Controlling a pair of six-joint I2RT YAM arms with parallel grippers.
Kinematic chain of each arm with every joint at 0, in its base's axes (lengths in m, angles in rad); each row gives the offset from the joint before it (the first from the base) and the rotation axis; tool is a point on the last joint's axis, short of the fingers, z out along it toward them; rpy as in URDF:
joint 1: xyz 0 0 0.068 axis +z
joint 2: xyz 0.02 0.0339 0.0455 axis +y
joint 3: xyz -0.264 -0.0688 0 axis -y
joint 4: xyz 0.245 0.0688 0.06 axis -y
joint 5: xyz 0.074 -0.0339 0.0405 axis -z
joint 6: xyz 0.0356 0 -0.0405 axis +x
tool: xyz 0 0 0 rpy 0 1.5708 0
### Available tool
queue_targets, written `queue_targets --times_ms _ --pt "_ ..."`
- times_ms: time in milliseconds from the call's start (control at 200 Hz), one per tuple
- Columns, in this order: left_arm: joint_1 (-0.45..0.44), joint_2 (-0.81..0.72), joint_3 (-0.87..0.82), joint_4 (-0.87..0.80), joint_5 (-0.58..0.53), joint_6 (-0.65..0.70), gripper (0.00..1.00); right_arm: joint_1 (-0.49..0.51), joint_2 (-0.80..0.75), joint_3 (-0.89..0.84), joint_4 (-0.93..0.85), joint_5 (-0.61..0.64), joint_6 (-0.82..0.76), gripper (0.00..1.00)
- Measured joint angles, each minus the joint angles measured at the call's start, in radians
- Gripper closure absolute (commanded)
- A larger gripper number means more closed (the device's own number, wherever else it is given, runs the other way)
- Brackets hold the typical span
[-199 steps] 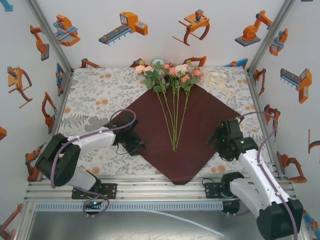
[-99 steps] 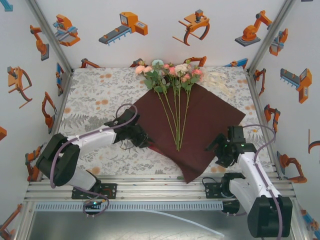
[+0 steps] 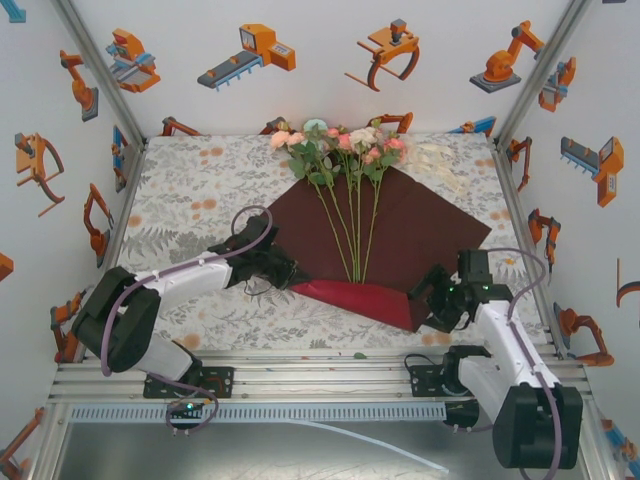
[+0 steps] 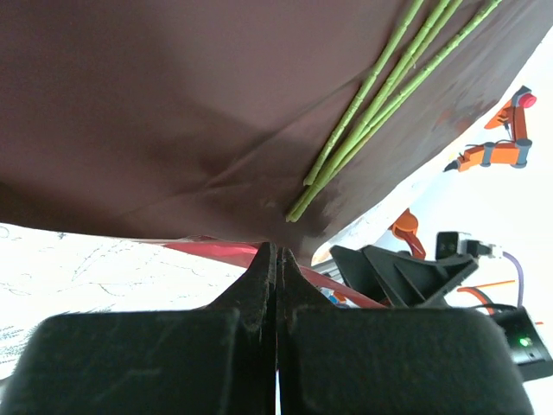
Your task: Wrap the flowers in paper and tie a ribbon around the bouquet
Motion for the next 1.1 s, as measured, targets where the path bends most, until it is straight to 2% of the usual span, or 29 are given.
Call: queue_targets --times_ms 190,320,496,686,751,866,901,956,1056,1101 --pt "0.011 0.000 -0.015 0.000 -0.003 -0.007 1.00 0.000 -0.130 0.163 -0.060 -0.032 -0.087 0.21" --pt "0.020 -0.002 -0.016 -0.002 -0.003 -0.007 1.00 0.001 -0.183 0.230 -0.018 -0.150 -0.140 0.21" --pt "0.028 -0.002 -0.016 -0.002 -0.003 -0.007 1.00 0.057 -0.179 0.247 0.016 -0.262 -0.240 0.19" --pt "0.033 -0.002 -0.016 -0.002 -0.003 -0.006 1.00 0.137 -0.085 0.248 0.044 -0.241 -0.352 0.21" --pt "0.033 -0.002 -0.016 -0.003 -0.003 -0.006 1.00 0.173 -0.031 0.248 0.084 -0.226 -0.380 0.31" --pt "0.033 -0.009 -0.016 -0.004 -0.005 -0.006 1.00 0.253 0.040 0.249 0.138 -0.198 -0.426 0.68" --pt "0.034 -0.013 -0.016 -0.006 -0.010 -0.006 1.00 0.277 0.058 0.251 0.142 -0.188 -0.443 0.73" --pt "0.035 -0.026 -0.018 -0.011 -0.020 -0.006 1.00 0.302 0.079 0.261 0.138 -0.174 -0.483 0.76" --pt "0.043 -0.054 -0.029 -0.011 -0.038 -0.007 1.00 0.312 0.097 0.297 0.119 -0.160 -0.549 0.97" --pt "0.048 -0.061 -0.033 -0.011 -0.041 -0.007 1.00 0.312 0.099 0.312 0.114 -0.153 -0.568 0.98"
